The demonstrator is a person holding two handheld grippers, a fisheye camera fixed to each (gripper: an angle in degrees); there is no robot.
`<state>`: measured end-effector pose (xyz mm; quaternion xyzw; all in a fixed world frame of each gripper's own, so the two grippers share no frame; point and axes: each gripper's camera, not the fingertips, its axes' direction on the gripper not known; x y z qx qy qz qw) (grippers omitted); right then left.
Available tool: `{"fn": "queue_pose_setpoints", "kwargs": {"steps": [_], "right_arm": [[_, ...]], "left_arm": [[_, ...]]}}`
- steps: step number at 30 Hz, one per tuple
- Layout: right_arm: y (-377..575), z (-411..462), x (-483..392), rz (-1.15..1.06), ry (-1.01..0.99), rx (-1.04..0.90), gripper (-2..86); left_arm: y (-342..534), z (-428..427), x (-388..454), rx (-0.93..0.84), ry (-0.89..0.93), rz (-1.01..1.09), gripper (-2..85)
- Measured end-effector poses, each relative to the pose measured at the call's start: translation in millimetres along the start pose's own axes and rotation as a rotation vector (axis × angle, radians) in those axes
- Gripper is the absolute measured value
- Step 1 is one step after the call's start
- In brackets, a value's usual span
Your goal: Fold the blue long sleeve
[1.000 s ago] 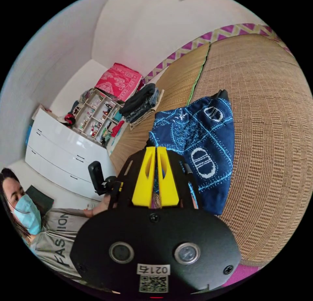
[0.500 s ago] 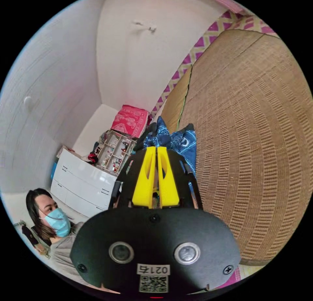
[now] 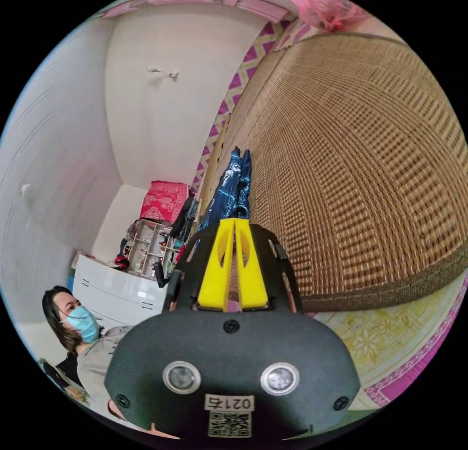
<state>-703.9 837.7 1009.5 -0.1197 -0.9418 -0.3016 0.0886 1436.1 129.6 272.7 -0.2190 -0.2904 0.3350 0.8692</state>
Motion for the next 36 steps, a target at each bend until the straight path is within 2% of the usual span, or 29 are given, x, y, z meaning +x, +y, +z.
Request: {"fn": "queue_pose_setpoints", "kwargs": {"steps": [4,9,12,15,17,22,27,30,33,36], "right_arm": [[18,26,-53,-0.191,0.067,-0.005,-0.6],[23,120,-120,-0.443,0.304,-0.177,-0.1],[19,161,-133,-0.471,0.305,-0.225,0.8],[20,191,-139,-0.47,0.303,-0.246,3.0],[25,203,-141,-0.468,0.321,-0.27,4.8],[54,193,-155,-0.51,0.331,-0.221,6.6],[72,229,-168,-0.681,0.481,-0.304,10.8],[72,261,-175,-0.782,0.462,-0.352,9.1],[73,287,-178,-0.849,0.473,-0.417,3.7],[79,276,-176,-0.864,0.481,-0.426,1.5]], "left_arm": [[-16,-10,-3,-0.035,0.006,0.062,0.6],[-48,-29,-16,-0.021,-0.128,0.108,-0.1],[-53,-31,-39,-0.036,-0.156,0.079,0.2],[-33,-24,-61,-0.053,-0.086,0.05,0.4],[-10,-29,-72,0.002,-0.044,0.021,0.1],[22,-44,-89,0.062,0.017,-0.037,-0.7],[30,-52,-78,0.137,-0.014,-0.008,-1.0],[25,-47,-56,0.2,-0.058,0.093,-1.0],[17,-9,-55,0.048,-0.163,0.127,-1.0],[28,-12,-82,0.055,-0.158,0.079,-1.0]]}}
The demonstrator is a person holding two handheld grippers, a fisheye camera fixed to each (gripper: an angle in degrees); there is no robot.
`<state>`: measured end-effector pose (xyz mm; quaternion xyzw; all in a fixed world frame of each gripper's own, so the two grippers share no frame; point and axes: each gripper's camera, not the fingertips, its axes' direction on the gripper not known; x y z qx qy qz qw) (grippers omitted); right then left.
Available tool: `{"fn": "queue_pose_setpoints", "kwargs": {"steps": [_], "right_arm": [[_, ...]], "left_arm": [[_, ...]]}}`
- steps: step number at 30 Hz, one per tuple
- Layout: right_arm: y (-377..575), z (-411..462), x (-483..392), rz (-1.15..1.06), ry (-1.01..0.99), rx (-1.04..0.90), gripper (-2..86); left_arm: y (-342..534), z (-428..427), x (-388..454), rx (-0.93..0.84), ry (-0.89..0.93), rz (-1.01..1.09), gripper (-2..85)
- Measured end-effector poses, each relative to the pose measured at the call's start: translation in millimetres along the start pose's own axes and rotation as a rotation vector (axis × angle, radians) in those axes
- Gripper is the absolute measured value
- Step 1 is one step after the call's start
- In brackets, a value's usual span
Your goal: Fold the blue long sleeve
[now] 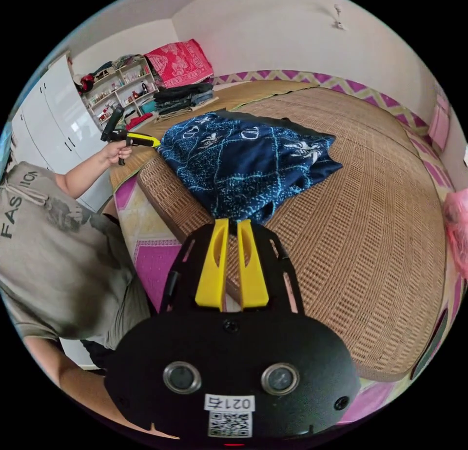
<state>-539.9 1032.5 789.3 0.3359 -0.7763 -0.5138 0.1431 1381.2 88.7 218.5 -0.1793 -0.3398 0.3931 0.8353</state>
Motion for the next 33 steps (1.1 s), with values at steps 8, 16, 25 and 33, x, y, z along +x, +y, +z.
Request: {"fn": "queue_pose_setpoints", "kwargs": {"steps": [8,16,25,33], "right_arm": [[78,-51,66,0.313,-0.115,0.15,0.9],[-28,-40,109,0.296,-0.077,0.189,10.1],[-153,55,271,0.588,-0.206,0.035,11.0],[-142,104,341,0.671,-0.472,0.079,4.3]], "left_arm": [[38,2,-88,-0.027,0.136,-0.133,-0.9],[-22,22,-176,0.158,0.299,-0.154,4.9],[-129,162,-284,0.008,0.548,-0.281,11.4],[-168,247,-327,-0.059,0.739,-0.367,5.6]]}}
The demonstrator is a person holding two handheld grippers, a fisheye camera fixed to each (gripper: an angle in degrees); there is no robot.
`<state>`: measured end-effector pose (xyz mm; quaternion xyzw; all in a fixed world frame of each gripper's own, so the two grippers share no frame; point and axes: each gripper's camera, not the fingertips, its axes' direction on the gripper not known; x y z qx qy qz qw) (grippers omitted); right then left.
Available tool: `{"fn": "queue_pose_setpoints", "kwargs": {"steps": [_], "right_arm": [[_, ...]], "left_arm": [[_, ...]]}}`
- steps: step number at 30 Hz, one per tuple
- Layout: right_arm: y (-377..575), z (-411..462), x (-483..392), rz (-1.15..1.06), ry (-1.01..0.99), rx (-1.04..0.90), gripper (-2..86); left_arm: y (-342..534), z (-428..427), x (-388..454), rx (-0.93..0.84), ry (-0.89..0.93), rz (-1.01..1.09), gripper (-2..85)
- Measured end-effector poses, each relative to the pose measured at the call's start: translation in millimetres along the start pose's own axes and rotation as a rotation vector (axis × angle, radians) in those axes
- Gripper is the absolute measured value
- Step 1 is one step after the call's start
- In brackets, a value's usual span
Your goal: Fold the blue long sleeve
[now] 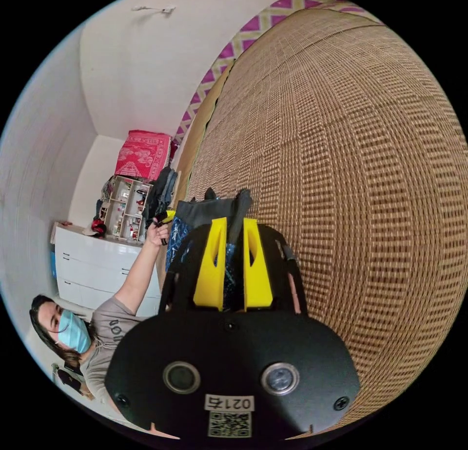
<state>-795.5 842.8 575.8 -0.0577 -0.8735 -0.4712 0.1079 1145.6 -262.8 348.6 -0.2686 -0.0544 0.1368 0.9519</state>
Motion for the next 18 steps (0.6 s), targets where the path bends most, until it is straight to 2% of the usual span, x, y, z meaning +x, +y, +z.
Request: {"fn": "queue_pose_setpoints", "kwargs": {"steps": [1,6,10,15,18], "right_arm": [[0,-1,2,-0.002,0.0,0.008,3.6],[11,-27,19,-0.002,-0.106,0.106,1.1],[38,-62,-11,-0.124,-0.195,0.151,0.7],[161,-133,-98,-0.439,-0.345,0.139,0.6],[264,-160,-142,-0.593,-0.332,0.11,0.6]], "left_arm": [[-4,1,-5,0.016,-0.027,-0.025,1.4],[5,-19,-4,0.143,0.025,0.01,-0.6],[45,-67,43,0.244,0.174,0.244,-0.8],[154,-126,117,0.223,0.325,0.554,-0.8],[249,-145,149,0.188,0.375,0.678,-0.8]]}}
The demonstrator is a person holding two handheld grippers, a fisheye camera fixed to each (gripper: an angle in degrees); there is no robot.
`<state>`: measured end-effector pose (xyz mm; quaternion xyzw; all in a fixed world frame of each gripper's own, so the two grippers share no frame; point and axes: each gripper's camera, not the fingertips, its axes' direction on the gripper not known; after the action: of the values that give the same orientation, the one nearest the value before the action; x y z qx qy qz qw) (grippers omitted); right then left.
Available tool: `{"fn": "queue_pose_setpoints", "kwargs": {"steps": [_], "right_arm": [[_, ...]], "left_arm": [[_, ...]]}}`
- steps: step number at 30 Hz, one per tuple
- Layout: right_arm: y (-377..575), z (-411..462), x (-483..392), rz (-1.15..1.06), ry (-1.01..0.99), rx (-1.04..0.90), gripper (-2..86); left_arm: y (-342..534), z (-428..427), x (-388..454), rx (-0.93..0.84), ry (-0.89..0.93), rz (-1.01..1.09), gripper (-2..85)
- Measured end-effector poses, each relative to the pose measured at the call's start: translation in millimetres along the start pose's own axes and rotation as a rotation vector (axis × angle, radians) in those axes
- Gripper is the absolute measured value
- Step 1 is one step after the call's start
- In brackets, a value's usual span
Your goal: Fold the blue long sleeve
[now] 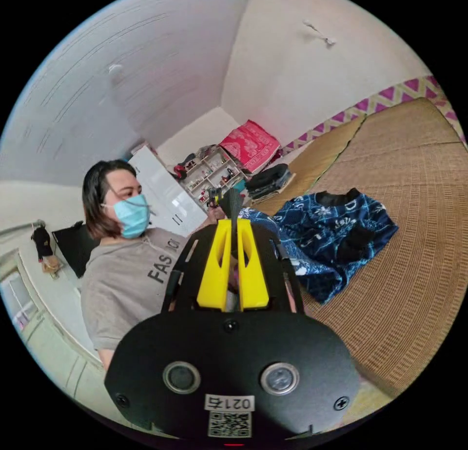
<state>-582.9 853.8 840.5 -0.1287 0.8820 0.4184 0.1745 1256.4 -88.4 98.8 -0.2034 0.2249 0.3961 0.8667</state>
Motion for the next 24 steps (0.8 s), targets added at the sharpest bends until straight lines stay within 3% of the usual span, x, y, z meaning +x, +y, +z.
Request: {"fn": "queue_pose_setpoints", "kwargs": {"steps": [6,13,16,19,22,24], "right_arm": [[139,23,-105,0.011,0.072,-0.153,0.9],[266,69,-69,0.263,0.215,-0.283,3.0],[285,60,-61,0.306,0.111,-0.235,5.4],[268,33,-95,0.196,0.059,-0.21,6.5],[232,-2,-136,0.102,0.178,-0.12,6.9],[191,-6,-150,0.043,0.363,-0.054,7.8]], "left_arm": [[135,11,86,-0.039,-0.024,-0.104,-0.7],[283,43,44,-0.046,-0.063,-0.489,0.1],[294,38,44,-0.064,-0.037,-0.517,0.5],[275,10,75,0.003,-0.119,-0.45,0.6],[226,6,115,0.002,-0.296,-0.296,0.7],[186,28,129,-0.044,-0.368,-0.179,0.9]]}}
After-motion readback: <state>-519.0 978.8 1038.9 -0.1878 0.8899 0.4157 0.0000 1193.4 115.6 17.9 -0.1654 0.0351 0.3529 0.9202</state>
